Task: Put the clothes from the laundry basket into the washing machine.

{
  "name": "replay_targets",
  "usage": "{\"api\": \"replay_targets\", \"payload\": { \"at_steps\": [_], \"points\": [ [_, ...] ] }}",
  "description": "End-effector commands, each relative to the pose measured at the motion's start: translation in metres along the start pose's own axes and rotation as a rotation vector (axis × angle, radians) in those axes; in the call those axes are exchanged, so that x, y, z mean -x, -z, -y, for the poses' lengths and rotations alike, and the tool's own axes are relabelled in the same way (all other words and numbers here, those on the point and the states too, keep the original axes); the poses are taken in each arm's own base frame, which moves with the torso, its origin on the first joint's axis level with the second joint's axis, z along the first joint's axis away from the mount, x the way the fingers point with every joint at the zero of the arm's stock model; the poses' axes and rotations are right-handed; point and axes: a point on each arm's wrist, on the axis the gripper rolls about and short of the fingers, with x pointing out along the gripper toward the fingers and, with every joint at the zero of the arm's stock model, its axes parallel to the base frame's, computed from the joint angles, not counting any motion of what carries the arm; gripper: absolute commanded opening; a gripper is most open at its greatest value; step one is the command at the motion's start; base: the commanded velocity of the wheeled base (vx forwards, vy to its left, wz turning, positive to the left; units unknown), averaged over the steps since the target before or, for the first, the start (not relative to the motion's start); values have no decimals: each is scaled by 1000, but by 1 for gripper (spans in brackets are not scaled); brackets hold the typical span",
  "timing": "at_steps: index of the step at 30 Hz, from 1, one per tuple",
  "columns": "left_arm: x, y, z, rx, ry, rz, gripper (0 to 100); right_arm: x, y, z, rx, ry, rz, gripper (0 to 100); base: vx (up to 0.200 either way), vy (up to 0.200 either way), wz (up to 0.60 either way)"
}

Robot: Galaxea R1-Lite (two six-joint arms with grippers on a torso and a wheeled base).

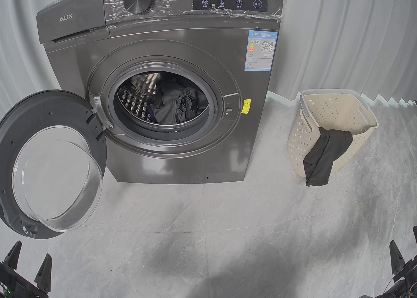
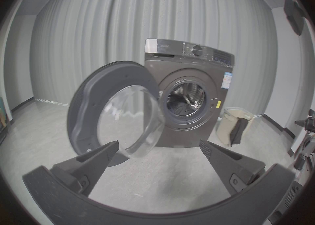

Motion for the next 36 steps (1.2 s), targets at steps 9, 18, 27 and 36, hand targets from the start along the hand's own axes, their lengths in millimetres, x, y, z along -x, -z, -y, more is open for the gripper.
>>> {"api": "replay_targets", "payload": {
  "at_steps": [9,18,27,36],
  "points": [
    [8,14,3,-92,56,18,100,4,11,-1,-4,18,-12,100,0,0,0],
    [8,15,3,-85,48,17,100,3,11,-3,23,-36,-30,100,0,-89,0],
    [8,15,3,-68,46,17,100,3,11,-2,15,-27,-28,100,0,-200,0],
    [8,14,3,-68,44,18,100,3,11,-2,16,-19,-30,100,0,-178,200]
  ]
}}
